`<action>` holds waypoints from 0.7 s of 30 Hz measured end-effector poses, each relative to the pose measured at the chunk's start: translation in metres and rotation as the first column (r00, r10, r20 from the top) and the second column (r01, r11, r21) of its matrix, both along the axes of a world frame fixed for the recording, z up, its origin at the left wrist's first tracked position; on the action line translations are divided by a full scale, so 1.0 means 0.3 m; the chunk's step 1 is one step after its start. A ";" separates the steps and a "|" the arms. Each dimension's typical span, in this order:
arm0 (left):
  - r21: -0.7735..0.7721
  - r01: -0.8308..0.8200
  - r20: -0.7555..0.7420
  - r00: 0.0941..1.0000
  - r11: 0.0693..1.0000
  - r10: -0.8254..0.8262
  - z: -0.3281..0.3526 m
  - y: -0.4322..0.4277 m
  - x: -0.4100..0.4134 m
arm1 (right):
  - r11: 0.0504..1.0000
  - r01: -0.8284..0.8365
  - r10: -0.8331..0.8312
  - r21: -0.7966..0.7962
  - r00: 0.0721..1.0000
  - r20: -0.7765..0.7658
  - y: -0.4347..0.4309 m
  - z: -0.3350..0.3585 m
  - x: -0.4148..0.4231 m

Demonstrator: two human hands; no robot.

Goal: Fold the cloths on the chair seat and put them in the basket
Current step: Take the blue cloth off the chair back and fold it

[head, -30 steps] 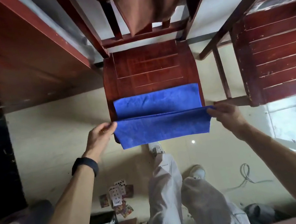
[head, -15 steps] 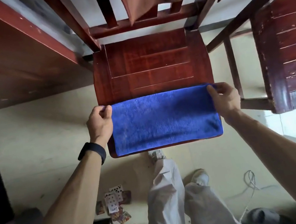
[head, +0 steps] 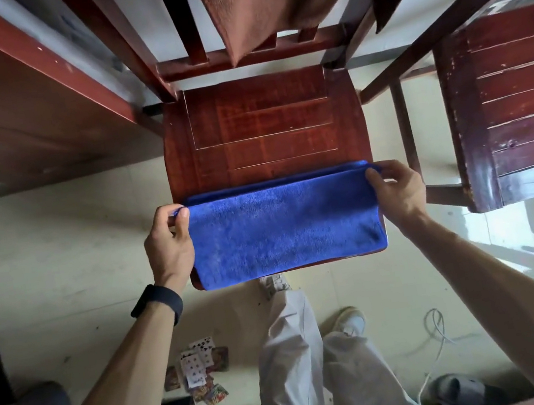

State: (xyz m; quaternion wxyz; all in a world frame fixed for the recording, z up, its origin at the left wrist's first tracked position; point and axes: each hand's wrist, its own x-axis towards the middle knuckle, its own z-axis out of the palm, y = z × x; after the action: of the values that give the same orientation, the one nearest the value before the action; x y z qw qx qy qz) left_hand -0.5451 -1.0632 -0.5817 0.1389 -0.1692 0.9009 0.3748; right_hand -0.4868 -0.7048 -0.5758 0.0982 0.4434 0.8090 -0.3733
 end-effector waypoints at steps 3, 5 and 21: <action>-0.019 0.006 0.027 1.000 1.000 -0.005 -0.023 0.007 -0.018 | 1.000 0.008 -0.008 -0.018 1.000 0.003 0.002 -0.009 -0.023; -0.049 0.003 0.042 0.999 0.999 -0.001 -0.050 0.014 -0.041 | 1.000 0.009 -0.009 -0.023 1.000 0.016 0.003 -0.021 -0.039; -0.378 0.055 -0.118 0.987 0.924 -0.107 -0.032 0.088 -0.044 | 0.984 0.111 -0.093 0.138 0.987 -0.131 -0.083 -0.064 -0.034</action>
State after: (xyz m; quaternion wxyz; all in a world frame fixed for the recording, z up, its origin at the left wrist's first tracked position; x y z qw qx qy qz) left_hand -0.5583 -1.0368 -0.5912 0.0574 -0.1290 0.9694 0.2010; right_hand -0.4971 -0.7297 -0.5951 -0.0041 0.4664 0.8145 -0.3451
